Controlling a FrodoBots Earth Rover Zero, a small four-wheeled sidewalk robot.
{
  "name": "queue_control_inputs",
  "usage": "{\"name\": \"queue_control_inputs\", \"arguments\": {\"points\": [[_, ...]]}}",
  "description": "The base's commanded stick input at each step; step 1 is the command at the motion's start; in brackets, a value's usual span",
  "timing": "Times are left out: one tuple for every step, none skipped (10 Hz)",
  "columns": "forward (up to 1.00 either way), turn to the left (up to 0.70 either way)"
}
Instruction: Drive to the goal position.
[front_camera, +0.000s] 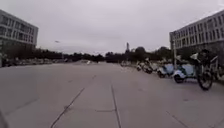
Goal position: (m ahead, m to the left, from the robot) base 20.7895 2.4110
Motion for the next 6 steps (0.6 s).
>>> {"name": "queue_control_inputs", "arguments": {"points": [[0.70,0.00],[0.70,0.00],[0.70,0.00],[0.70,0.00],[0.70,0.00],[0.70,0.00]]}}
